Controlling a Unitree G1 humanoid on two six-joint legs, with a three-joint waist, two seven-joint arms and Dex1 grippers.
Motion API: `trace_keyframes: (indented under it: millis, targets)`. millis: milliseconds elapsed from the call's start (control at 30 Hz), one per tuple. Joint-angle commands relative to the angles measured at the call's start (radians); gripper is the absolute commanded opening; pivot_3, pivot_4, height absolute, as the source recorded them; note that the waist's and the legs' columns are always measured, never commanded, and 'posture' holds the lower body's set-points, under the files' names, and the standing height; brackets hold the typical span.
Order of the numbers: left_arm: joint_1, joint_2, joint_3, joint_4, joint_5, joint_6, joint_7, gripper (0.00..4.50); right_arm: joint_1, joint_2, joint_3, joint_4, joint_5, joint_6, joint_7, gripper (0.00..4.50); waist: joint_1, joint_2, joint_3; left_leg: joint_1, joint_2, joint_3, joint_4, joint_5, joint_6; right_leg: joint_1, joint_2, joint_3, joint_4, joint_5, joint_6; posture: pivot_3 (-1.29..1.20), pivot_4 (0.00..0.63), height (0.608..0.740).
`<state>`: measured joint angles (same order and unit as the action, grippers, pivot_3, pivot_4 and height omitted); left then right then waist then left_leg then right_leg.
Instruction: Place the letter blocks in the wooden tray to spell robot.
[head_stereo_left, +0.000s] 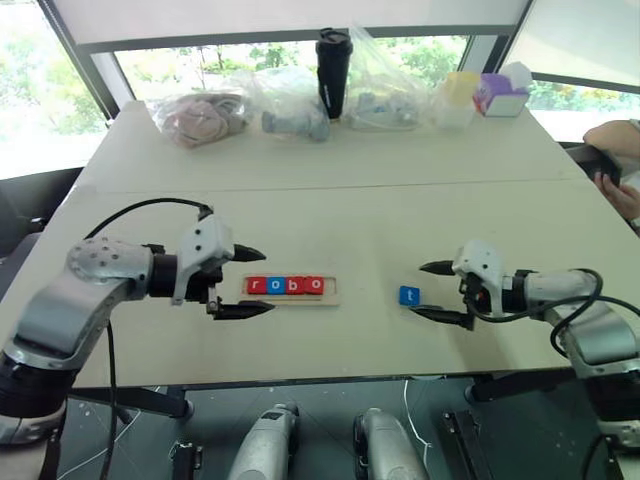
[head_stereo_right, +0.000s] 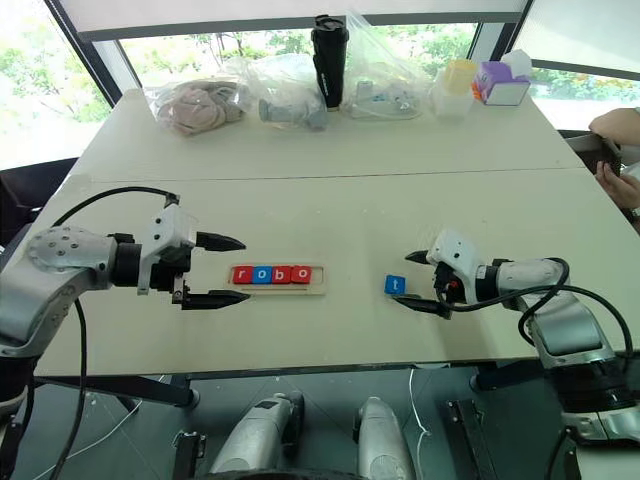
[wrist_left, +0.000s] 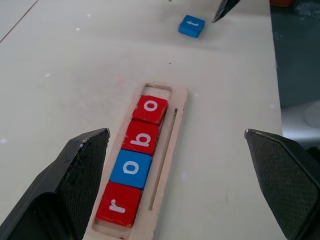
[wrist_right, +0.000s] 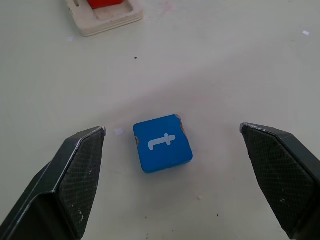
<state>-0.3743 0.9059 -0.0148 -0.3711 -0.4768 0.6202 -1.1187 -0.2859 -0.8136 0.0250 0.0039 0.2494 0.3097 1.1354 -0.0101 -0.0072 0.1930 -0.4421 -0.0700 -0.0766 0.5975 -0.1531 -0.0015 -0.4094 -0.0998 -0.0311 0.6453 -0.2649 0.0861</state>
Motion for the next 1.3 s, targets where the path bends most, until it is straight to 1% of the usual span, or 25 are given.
trace_keyframes:
  millis: [33, 167, 200, 267, 333, 400, 433, 567, 633, 667, 767, 867, 1000, 1167, 1300]
  targets:
    - [0.006, 0.010, 0.035, -0.041, -0.019, 0.008, 0.016, 4.50, -0.026, 0.004, 0.010, 0.034, -0.013, -0.057, 0.019, 4.47, 0.001, 0.000, 0.000, 0.000, 0.000, 0.000, 0.000, 0.000, 0.000, 0.000, 0.000, 0.000, 0.000, 0.000, 0.000, 0.00, 0.150, 0.740]
    - [0.013, 0.017, 0.042, -0.045, -0.023, 0.011, 0.023, 4.50, -0.037, 0.005, 0.025, 0.081, -0.030, -0.094, 0.029, 4.47, 0.002, 0.000, 0.000, 0.000, 0.000, 0.000, 0.000, 0.000, 0.000, 0.000, 0.000, 0.000, 0.000, 0.000, 0.000, 0.00, 0.150, 0.740]
    - [0.012, 0.019, 0.043, -0.045, -0.024, 0.013, 0.024, 4.50, -0.038, 0.005, 0.032, 0.096, -0.037, -0.105, 0.034, 4.23, 0.002, 0.000, 0.000, 0.000, 0.000, 0.000, 0.000, 0.000, 0.000, 0.000, 0.000, 0.000, 0.000, 0.000, 0.000, 0.00, 0.150, 0.740]
    - [0.011, 0.021, 0.043, -0.044, -0.024, 0.013, 0.026, 4.50, -0.042, 0.011, 0.045, 0.129, -0.054, -0.132, 0.036, 3.60, 0.001, 0.000, 0.000, 0.000, 0.000, 0.000, 0.000, 0.000, 0.000, 0.000, 0.000, 0.000, 0.000, 0.000, 0.000, 0.00, 0.150, 0.740]
    - [0.010, 0.023, 0.041, -0.043, -0.024, 0.013, 0.027, 4.50, -0.045, 0.017, 0.051, 0.147, -0.059, -0.146, 0.037, 2.51, 0.000, 0.000, 0.000, 0.000, 0.000, 0.000, 0.000, 0.000, 0.000, 0.000, 0.000, 0.000, 0.000, 0.000, 0.000, 0.00, 0.150, 0.740]
    - [0.008, 0.025, 0.040, -0.041, -0.024, 0.013, 0.027, 4.50, -0.048, 0.021, 0.051, 0.156, -0.059, -0.150, 0.038, 1.52, 0.000, 0.000, 0.000, 0.000, 0.000, 0.000, 0.000, 0.000, 0.000, 0.000, 0.000, 0.000, 0.000, 0.000, 0.000, 0.00, 0.150, 0.740]
    - [0.007, 0.027, 0.039, -0.038, -0.023, 0.011, 0.025, 4.50, -0.049, 0.022, 0.051, 0.157, -0.058, -0.150, 0.038, 1.10, 0.000, 0.000, 0.000, 0.000, 0.000, 0.000, 0.000, 0.000, 0.000, 0.000, 0.000, 0.000, 0.000, 0.000, 0.000, 0.00, 0.150, 0.740]
    - [-0.001, 0.031, 0.036, -0.025, -0.020, 0.006, 0.021, 4.50, -0.055, 0.023, 0.049, 0.145, -0.056, -0.139, 0.038, 1.11, 0.000, 0.000, 0.000, 0.000, 0.000, 0.000, 0.000, 0.000, 0.000, 0.000, 0.000, 0.000, 0.000, 0.000, 0.000, 0.00, 0.150, 0.740]
    - [-0.002, 0.035, 0.036, -0.017, -0.016, 0.000, 0.018, 4.50, -0.081, 0.030, 0.049, 0.120, -0.043, -0.116, 0.039, 1.11, 0.000, 0.000, 0.000, 0.000, 0.000, 0.000, 0.000, 0.000, 0.000, 0.000, 0.000, 0.000, 0.000, 0.000, 0.000, 0.00, 0.150, 0.740]
    - [-0.001, 0.037, 0.037, -0.011, -0.013, -0.005, 0.016, 4.50, -0.119, 0.043, 0.060, 0.097, -0.036, -0.093, 0.044, 1.11, -0.001, 0.000, 0.000, 0.000, 0.000, 0.000, 0.000, 0.000, 0.000, 0.000, 0.000, 0.001, 0.000, 0.000, 0.000, 0.00, 0.150, 0.740]
    - [0.003, 0.039, 0.032, -0.001, -0.002, -0.015, 0.017, 4.50, -0.232, 0.092, 0.121, 0.062, -0.034, -0.040, 0.076, 1.11, -0.011, 0.001, 0.000, 0.001, 0.000, 0.000, 0.000, 0.000, 0.000, -0.001, 0.001, 0.001, 0.002, 0.000, -0.001, 0.00, 0.150, 0.740]
    - [0.011, 0.036, 0.031, -0.002, 0.005, -0.021, 0.026, 4.50, -0.304, 0.144, 0.170, 0.064, -0.055, -0.013, 0.076, 1.11, -0.005, 0.001, 0.000, 0.001, 0.001, 0.000, 0.000, 0.000, 0.000, -0.002, 0.002, 0.001, 0.002, 0.001, -0.001, 0.00, 0.150, 0.740]
    - [0.038, 0.034, 0.046, -0.017, 0.005, -0.016, 0.043, 4.50, -0.348, 0.171, 0.234, 0.065, -0.080, 0.000, 0.100, 1.11, 0.014, 0.000, 0.000, -0.001, -0.001, -0.001, -0.001, 0.000, 0.000, -0.002, 0.002, 0.000, 0.001, 0.001, 0.003, 0.00, 0.150, 0.740]
    - [0.064, 0.030, 0.057, -0.037, -0.003, -0.009, 0.064, 4.50, -0.394, 0.186, 0.313, 0.100, -0.127, -0.015, 0.141, 1.11, 0.019, 0.000, 0.000, -0.001, -0.002, 0.000, 0.000, 0.000, 0.000, -0.002, 0.001, 0.001, 0.000, 0.001, 0.002, 0.00, 0.150, 0.740]
    - [0.098, 0.037, 0.053, -0.042, 0.022, -0.016, 0.081, 4.50, -0.450, 0.210, 0.367, 0.176, -0.202, -0.053, 0.130, 1.11, 0.015, 0.000, 0.000, 0.000, -0.001, 0.000, 0.000, -0.001, -0.001, -0.002, 0.001, 0.001, 0.001, 0.000, 0.000, 0.00, 0.150, 0.740]
